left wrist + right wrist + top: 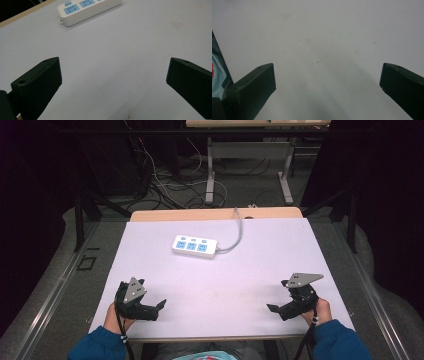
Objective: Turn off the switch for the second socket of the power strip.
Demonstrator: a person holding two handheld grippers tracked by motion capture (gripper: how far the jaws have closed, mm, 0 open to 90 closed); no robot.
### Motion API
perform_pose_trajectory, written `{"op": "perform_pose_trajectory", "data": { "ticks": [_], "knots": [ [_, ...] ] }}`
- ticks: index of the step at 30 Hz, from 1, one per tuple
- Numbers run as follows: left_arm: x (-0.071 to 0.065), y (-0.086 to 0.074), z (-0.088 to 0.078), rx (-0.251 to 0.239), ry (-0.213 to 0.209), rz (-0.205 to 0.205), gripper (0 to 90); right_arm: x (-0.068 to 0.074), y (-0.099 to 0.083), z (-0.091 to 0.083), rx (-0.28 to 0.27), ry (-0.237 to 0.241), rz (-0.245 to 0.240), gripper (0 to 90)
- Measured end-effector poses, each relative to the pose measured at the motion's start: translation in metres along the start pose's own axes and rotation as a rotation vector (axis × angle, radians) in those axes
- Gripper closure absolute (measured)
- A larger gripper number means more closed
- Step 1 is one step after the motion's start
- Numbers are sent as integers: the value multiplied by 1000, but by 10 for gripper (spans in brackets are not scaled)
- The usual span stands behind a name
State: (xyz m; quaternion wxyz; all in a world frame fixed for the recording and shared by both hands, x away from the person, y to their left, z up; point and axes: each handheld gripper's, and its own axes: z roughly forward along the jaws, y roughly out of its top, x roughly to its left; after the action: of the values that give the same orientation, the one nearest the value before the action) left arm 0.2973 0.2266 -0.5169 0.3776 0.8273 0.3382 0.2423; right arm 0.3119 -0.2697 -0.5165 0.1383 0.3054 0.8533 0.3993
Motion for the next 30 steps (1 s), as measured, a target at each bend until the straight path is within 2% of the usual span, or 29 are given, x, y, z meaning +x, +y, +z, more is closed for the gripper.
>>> {"op": "perform_pose_trajectory", "data": {
  "ticks": [4,8,9,12,15,20,30],
  "knots": [
    [1,2,1,3,16,2,2,0,0,1,7,2,-4,0],
    [0,5,3,8,13,-10,2,-1,0,1,14,11,-4,0],
    [2,7,5,1,31,-1,2,-1,1,1,13,13,-4,0],
    [3,10,8,6,23,-18,2,0,0,2,12,6,-2,0],
    [6,14,13,6,32,-20,2,-1,0,1,16,10,-8,0],
    [7,17,20,19,19,-24,2,0,-1,1,10,0,-6,0],
    [12,26,27,-7,40,-25,1,2,0,1,17,-3,-15,0]
  ]
}}
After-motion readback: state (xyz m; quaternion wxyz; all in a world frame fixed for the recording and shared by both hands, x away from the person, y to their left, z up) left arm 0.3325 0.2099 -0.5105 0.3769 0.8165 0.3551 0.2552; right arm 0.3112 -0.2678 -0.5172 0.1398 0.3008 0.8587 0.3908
